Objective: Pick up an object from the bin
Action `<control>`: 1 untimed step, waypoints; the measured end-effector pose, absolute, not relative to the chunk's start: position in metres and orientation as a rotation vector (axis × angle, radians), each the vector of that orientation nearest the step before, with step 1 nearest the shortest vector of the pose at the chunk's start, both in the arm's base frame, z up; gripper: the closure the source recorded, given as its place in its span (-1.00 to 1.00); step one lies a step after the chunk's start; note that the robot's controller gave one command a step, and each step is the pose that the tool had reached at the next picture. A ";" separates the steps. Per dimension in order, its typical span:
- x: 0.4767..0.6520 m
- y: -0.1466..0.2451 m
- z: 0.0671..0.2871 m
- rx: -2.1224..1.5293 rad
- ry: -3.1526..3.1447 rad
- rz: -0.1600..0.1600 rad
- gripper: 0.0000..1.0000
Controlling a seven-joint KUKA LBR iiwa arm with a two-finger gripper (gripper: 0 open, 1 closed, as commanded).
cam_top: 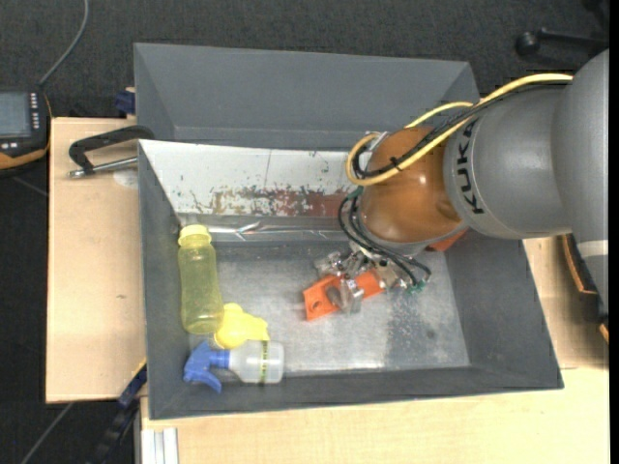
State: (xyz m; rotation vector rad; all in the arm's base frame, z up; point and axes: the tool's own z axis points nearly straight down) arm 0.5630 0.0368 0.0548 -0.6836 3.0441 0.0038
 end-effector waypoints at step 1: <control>0.563 0.037 0.060 -0.685 3.045 0.004 1.00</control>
Offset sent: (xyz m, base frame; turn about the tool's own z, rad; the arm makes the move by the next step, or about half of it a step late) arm -0.0001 -0.0001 0.0500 0.0000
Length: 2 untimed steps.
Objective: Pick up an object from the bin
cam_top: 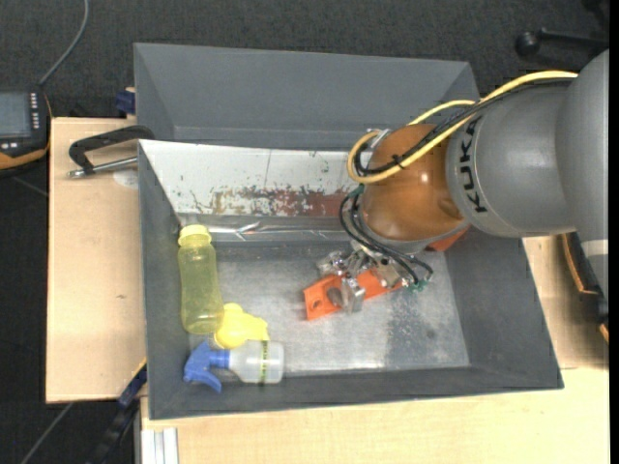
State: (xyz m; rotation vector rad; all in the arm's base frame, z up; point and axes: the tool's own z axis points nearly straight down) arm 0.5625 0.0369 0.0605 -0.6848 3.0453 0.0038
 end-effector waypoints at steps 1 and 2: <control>0.562 0.037 0.071 -0.683 3.047 0.005 1.00; 0.562 0.037 0.089 -0.683 3.045 0.005 1.00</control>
Offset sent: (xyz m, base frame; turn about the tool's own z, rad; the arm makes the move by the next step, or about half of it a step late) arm -0.0001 0.0001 0.0551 0.0000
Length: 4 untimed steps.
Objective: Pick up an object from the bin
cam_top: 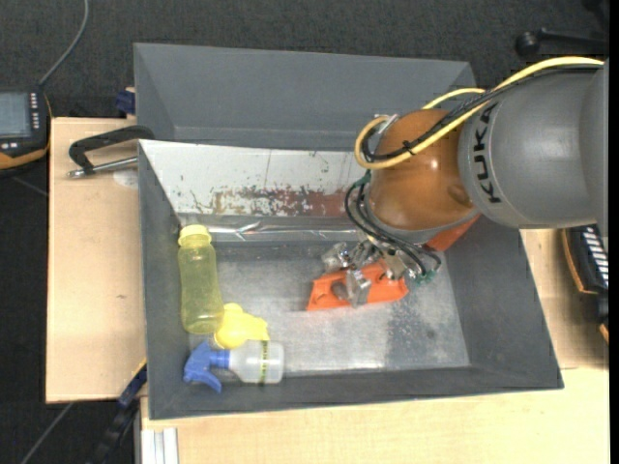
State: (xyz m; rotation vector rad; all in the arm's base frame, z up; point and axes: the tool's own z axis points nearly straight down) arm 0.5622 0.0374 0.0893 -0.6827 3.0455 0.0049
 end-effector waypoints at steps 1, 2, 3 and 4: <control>0.564 0.038 0.102 -0.680 3.040 0.004 1.00; 0.563 0.038 0.112 -0.681 3.042 0.005 1.00; 0.564 0.038 0.119 -0.679 3.039 0.005 1.00; 0.563 0.039 0.128 -0.680 3.042 0.007 1.00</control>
Offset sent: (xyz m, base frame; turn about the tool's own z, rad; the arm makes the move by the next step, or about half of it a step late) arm 0.0001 0.0002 0.0372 0.0000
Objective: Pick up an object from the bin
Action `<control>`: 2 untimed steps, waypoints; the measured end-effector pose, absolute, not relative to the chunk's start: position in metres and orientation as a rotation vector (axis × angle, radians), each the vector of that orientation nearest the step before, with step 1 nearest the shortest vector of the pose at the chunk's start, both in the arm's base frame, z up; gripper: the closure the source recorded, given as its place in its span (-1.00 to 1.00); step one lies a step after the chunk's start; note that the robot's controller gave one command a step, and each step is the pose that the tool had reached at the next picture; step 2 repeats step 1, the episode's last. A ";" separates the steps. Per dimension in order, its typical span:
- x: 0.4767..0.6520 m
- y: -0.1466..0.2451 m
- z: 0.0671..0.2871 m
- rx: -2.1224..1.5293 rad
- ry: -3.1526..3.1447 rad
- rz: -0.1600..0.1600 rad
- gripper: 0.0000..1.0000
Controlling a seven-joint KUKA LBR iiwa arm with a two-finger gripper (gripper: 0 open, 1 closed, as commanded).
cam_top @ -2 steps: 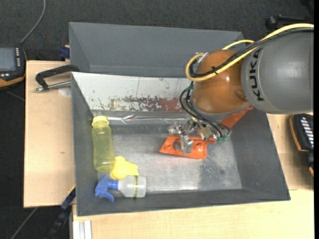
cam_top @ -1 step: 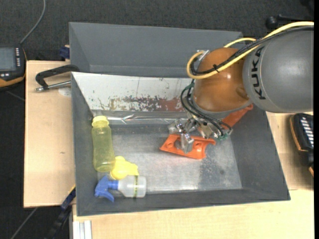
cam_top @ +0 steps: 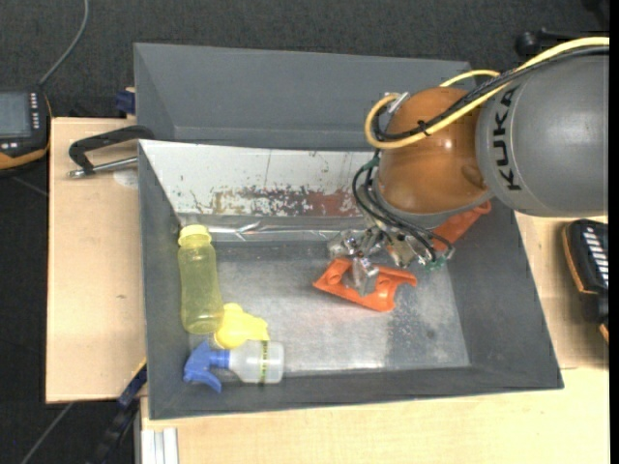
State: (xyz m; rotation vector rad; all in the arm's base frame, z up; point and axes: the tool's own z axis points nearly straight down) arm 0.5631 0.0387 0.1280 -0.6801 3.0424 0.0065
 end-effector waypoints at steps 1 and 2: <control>0.562 0.039 0.149 -0.681 3.045 0.008 1.00; 0.562 0.039 0.149 -0.681 3.045 0.008 1.00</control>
Offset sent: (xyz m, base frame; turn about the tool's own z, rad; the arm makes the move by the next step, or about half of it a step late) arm -0.0002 0.0000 0.0616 0.0000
